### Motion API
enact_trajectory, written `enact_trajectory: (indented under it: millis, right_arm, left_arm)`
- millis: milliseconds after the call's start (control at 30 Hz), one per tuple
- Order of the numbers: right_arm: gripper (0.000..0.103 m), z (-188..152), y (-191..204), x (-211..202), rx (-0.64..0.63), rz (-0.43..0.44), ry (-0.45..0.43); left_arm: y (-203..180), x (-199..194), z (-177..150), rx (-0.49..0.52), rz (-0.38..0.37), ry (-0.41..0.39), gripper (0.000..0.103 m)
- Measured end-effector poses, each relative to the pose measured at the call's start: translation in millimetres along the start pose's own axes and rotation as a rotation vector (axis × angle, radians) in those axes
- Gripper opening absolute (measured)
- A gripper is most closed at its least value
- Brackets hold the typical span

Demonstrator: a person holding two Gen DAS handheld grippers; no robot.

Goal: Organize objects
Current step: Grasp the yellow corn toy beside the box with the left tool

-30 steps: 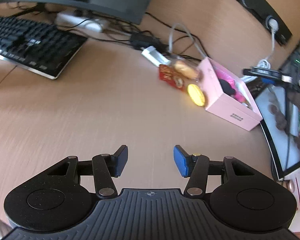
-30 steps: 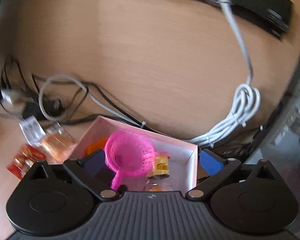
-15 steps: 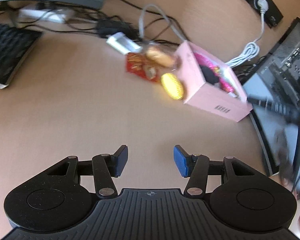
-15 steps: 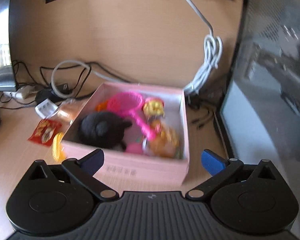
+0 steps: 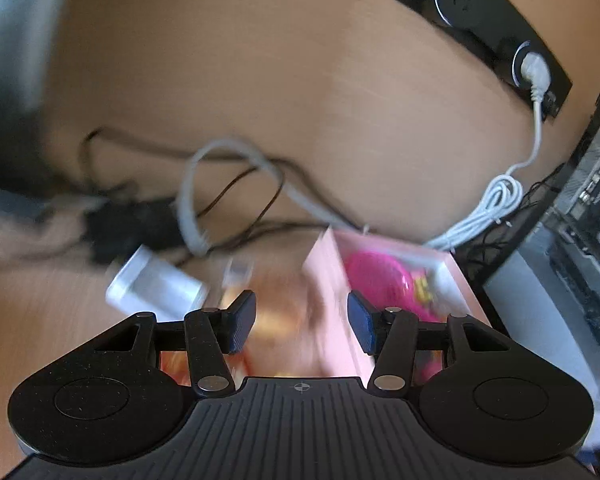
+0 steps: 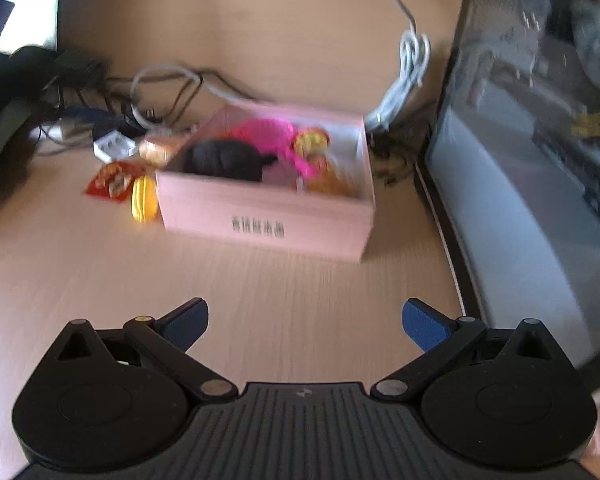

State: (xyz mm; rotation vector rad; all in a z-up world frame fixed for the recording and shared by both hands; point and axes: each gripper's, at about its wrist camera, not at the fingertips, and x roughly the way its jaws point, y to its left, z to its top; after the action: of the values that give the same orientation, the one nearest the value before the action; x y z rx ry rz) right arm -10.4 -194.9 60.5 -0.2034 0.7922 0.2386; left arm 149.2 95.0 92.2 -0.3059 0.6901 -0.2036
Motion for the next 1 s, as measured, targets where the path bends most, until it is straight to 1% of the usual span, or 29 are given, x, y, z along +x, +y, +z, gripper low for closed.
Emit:
enact_trajectory:
  millis: [133,200,233,300,333,367,400,467,567,633,667,700,733,800,867,900,933,1000]
  right_arm:
    - [0.103,-12.3,-4.0,0.1,-0.024,-0.02,0.016]
    - [0.103,-15.1,-4.5,0.6,-0.026,-0.027,0.016]
    - [0.103,-16.1,-5.4,1.4,-0.021,-0.031,0.016]
    - [0.103,-18.1,-7.6,4.9,-0.001,-0.023,0.026]
    - [0.103,-19.0,-8.6,7.8,0.011,-0.015,0.034]
    - [0.103,-18.7,-8.7,10.6,0.016,-0.011,0.043]
    - [0.103,-19.2,-7.9,13.5,0.017,-0.008,0.05]
    - [0.103,-18.4,-3.8,17.4,0.009,-0.005,0.056]
    - [0.103,-14.3,5.3,19.6,-0.008,0.007,0.041]
    - [0.103,-10.5,13.4,20.6,-0.025,0.022,0.031]
    - [0.103,-8.6,18.4,21.3,-0.037,0.031,0.026]
    - [0.103,-7.2,23.0,22.2,-0.046,0.041,0.024]
    - [0.103,-6.5,27.6,23.6,-0.054,0.052,0.025]
    - [0.103,-6.5,36.4,26.5,-0.062,0.07,0.032]
    - [0.103,-7.7,43.6,30.2,-0.061,0.096,0.046]
    - [0.103,-8.7,46.4,32.1,-0.06,0.108,0.053]
    - [0.103,-10.0,49.2,34.3,-0.058,0.117,0.061]
    - [0.103,-13.9,54.0,38.3,-0.055,0.133,0.074]
  left_arm:
    - [-11.3,68.8,21.9,0.075,0.041,0.04,0.055]
    - [-12.4,96.2,23.1,0.13,0.068,0.078,0.055]
    - [-11.3,108.3,22.1,0.161,0.096,0.107,0.055]
    - [-5.4,119.0,16.6,0.196,0.133,0.15,0.055]
    - [-0.3,118.7,12.9,0.194,0.131,0.168,0.056]
    - [4.7,115.6,9.3,0.177,0.119,0.183,0.055]
    - [9.2,109.7,4.1,0.159,0.101,0.199,0.055]
    - [14.6,91.0,-9.4,0.16,0.062,0.219,0.055]
    - [20.3,56.0,-37.3,0.169,-0.007,0.27,0.055]
    - [21.2,32.6,-53.5,0.174,-0.04,0.292,0.055]
    - [21.9,18.2,-59.8,0.174,-0.042,0.279,0.055]
    - [24.1,3.2,-63.1,0.169,-0.035,0.245,0.055]
    - [27.2,-19.6,-67.6,0.148,-0.021,0.187,0.055]
    - [35.6,-54.1,-72.0,0.082,0.002,0.099,0.054]
    - [45.6,-90.7,-84.9,0.012,0.045,0.033,0.054]
    - [46.9,-100.0,-87.9,-0.011,0.065,0.023,0.054]
    - [50.3,-113.0,-97.5,-0.023,0.077,0.027,0.054]
    - [51.7,-125.8,-109.5,0.019,0.089,0.055,0.054]
